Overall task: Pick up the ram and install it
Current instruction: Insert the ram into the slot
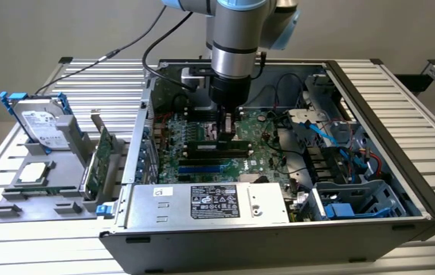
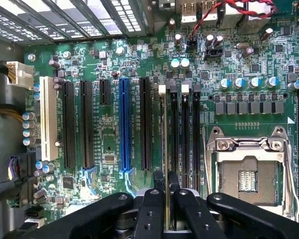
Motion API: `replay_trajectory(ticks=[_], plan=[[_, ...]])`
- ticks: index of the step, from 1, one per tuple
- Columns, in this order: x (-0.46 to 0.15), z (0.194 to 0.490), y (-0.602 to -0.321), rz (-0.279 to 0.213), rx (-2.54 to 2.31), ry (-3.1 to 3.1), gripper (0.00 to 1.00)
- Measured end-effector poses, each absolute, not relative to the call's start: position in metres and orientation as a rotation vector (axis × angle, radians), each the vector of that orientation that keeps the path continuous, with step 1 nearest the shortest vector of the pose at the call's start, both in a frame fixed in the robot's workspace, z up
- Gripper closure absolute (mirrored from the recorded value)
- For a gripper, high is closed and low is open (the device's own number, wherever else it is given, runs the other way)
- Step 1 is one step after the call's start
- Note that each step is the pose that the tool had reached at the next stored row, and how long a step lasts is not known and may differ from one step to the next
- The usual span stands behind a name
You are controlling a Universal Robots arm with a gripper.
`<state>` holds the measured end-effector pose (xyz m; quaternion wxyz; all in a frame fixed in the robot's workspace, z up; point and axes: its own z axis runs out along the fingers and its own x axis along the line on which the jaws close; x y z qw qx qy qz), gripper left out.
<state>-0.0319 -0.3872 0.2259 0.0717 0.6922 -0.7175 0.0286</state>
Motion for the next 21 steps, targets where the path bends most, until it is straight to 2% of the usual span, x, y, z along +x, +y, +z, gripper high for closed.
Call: replay_trajectory(ticks=[5, 21], plan=[[-0.0321, 0.2241, -0.3868, 0.110, 2.080, -2.158, 0.86], [-0.0348, 0.2197, -0.3834, 0.116, 2.079, -2.158, 0.86]])
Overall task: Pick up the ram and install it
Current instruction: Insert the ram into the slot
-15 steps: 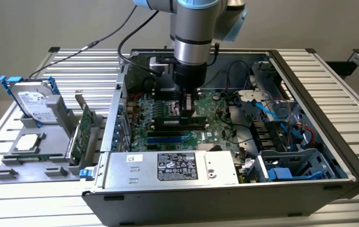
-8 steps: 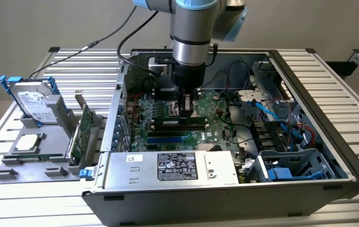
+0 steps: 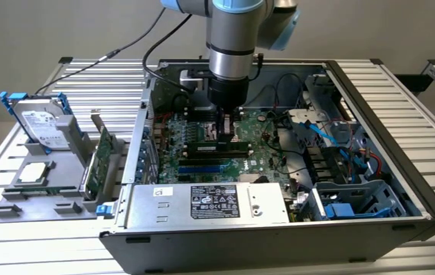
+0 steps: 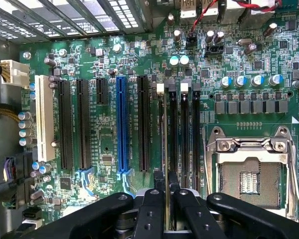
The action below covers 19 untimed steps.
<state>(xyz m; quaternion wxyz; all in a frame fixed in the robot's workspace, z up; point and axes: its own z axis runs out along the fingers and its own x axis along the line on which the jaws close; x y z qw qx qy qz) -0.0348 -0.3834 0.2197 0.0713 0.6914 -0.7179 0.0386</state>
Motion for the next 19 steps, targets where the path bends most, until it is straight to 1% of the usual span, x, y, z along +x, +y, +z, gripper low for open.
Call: replay_trajectory(ticks=[13, 19], plan=[[-0.0348, 0.2161, -0.3776, 0.144, 2.067, -2.148, 0.86], [-0.0347, 0.2165, -0.3771, 0.167, 2.055, -2.136, 0.86]])
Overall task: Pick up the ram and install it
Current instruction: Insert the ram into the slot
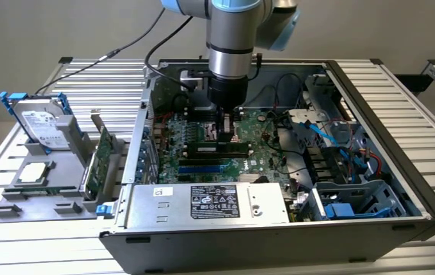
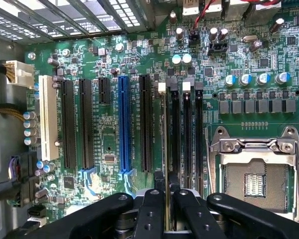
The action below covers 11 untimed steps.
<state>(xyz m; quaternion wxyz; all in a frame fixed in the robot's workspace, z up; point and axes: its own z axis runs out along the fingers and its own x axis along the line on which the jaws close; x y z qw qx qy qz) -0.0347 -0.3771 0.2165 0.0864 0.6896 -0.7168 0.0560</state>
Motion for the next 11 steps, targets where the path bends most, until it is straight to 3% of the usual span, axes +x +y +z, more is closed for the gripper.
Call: replay_trajectory(ticks=[11], plan=[[-0.035, 0.229, -0.377, 0.172, 2.052, -2.133, 0.86]])
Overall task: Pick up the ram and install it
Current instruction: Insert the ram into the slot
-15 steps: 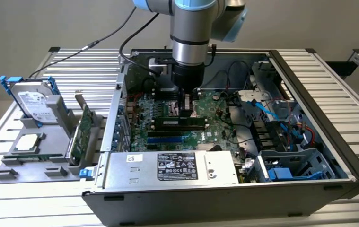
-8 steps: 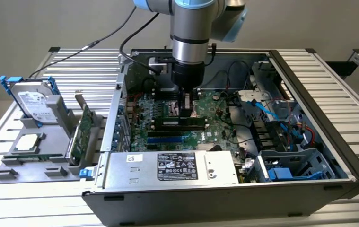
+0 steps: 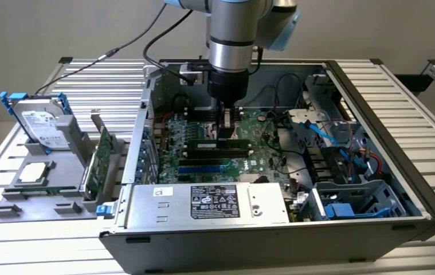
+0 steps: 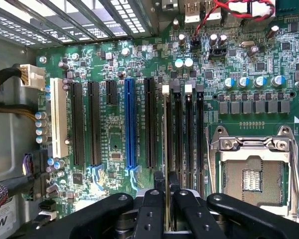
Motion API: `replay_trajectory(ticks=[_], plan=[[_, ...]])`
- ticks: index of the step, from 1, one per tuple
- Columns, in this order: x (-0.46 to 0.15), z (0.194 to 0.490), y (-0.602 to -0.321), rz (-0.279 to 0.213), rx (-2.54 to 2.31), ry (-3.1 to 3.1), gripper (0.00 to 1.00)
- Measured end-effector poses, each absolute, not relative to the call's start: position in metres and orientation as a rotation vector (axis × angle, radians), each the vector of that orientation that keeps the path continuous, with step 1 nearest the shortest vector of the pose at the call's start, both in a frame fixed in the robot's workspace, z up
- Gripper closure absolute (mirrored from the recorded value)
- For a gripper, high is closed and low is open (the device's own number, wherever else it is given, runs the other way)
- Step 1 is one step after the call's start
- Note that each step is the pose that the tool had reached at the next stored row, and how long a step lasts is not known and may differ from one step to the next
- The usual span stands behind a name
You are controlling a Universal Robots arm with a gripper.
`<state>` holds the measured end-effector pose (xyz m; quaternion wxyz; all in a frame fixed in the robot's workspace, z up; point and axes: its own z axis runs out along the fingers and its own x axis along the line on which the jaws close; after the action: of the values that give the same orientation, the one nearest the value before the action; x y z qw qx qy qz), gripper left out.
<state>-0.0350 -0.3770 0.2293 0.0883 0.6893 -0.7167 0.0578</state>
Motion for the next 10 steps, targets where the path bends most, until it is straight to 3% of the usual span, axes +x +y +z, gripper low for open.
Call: replay_trajectory(ticks=[10], plan=[[-0.0385, 0.2270, -0.3754, 0.184, 2.059, -2.133, 0.86]])
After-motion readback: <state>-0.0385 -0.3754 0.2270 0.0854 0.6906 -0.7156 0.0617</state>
